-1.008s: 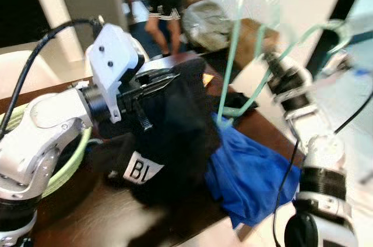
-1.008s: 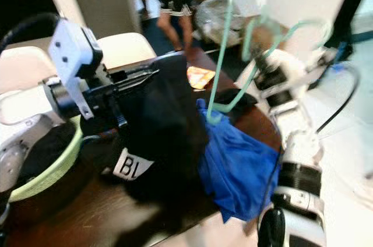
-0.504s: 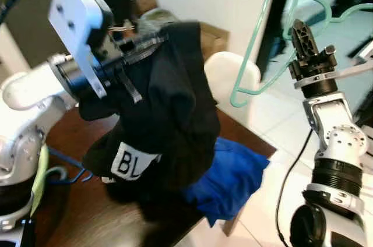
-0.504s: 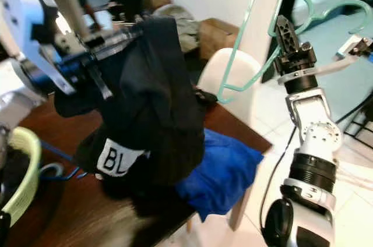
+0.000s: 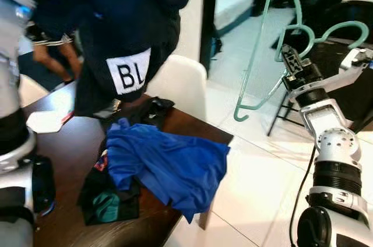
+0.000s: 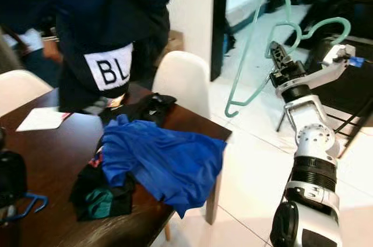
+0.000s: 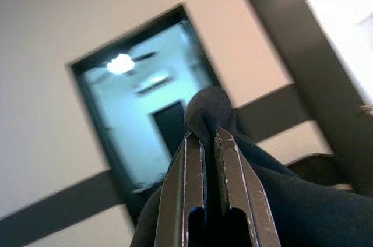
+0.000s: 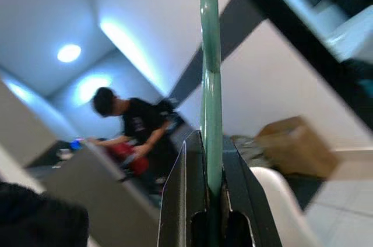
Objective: Hang hanger
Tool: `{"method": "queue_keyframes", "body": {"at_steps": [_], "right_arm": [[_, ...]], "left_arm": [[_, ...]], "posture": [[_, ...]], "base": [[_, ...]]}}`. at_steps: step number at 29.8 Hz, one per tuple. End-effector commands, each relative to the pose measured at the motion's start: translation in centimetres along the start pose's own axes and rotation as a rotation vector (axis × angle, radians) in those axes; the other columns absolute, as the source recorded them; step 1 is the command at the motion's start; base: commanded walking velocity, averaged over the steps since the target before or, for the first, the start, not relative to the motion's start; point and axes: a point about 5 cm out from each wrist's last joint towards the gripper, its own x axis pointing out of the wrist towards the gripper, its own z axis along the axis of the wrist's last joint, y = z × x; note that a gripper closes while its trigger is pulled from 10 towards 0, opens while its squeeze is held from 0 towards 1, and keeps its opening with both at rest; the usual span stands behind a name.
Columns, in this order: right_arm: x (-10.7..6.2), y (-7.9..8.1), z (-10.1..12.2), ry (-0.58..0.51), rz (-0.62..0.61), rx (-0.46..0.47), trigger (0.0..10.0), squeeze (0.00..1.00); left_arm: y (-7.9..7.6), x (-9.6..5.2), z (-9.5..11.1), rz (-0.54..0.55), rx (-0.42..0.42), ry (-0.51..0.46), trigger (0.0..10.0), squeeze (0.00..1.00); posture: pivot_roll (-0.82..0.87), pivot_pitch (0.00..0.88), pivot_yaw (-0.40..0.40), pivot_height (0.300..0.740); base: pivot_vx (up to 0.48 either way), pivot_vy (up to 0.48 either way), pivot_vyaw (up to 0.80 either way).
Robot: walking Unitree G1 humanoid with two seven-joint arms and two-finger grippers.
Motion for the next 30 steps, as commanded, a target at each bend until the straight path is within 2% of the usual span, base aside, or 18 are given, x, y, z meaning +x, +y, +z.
{"method": "queue_keyframes", "body": {"at_steps": [1, 2, 3, 4, 9, 14, 20, 25, 30], "right_arm": [[-0.5, -0.8, -0.7, 0.04, -0.052, -0.067, 10.0, 0.0], [-0.7, -1.0, -1.0, 0.077, -0.075, -0.136, 10.0, 0.0], [-0.7, -1.0, -1.0, 0.077, -0.075, -0.136, 10.0, 0.0], [-1.0, -1.2, -1.4, 0.119, -0.097, -0.211, 10.0, 0.0], [-1.2, -1.3, -1.7, 0.136, -0.118, -0.252, 10.0, 0.0], [-1.2, -1.4, -2.5, 0.166, -0.141, -0.326, 10.0, 0.0], [-1.2, -1.1, -2.9, 0.182, -0.138, -0.358, 10.0, 0.0], [-1.4, -1.0, -3.2, 0.203, -0.136, -0.381, 10.0, 0.0], [-1.5, -1.1, -3.6, 0.226, -0.134, -0.413, 10.0, 0.0]], "left_arm": [[-0.8, -0.1, -1.4, -0.022, -0.031, 0.033, 10.0, 0.0], [-1.4, -0.1, -2.5, -0.036, -0.065, 0.064, 10.0, 0.0], [-1.4, -0.1, -2.5, -0.036, -0.065, 0.064, 10.0, 0.0], [-2.3, -0.2, -3.9, -0.044, -0.113, 0.1, 10.0, 0.0], [-3.2, -0.5, -5.3, -0.047, -0.171, 0.132, 10.0, 0.0], [-4.6, -0.8, -6.9, -0.057, -0.273, 0.157, 10.0, 0.0], [-5.7, -1.2, -8.1, -0.053, -0.314, 0.179, 10.0, 0.0], [-7.3, -1.8, -9.4, -0.055, -0.354, 0.212, 10.0, 0.0], [-7.5, -2.3, -10.2, -0.047, -0.366, 0.237, 10.0, 0.0]], "posture": [[0.01, 0.0, 0.031, 0.74], [0.01, 0.0, 0.031, 0.74], [0.01, 0.0, 0.031, 0.74], [0.0, 0.0, 0.039, 0.74], [0.0, 0.0, 0.042, 0.74], [0.0, 0.0, 0.041, 0.74], [0.0, 0.0, 0.038, 0.74], [-0.01, 0.0, 0.034, 0.74], [-0.01, 0.0, 0.034, 0.74]], "base": [[0.0, 0.0, -0.8], [0.0, -0.296, -0.8], [0.0, -0.296, -0.8], [0.0, -0.428, -0.8], [0.0, -0.459, -0.8], [0.0, -0.48, -0.8], [0.0, -0.476, -0.8], [0.0, -0.47, -0.8], [0.0, -0.472, -0.8]]}}
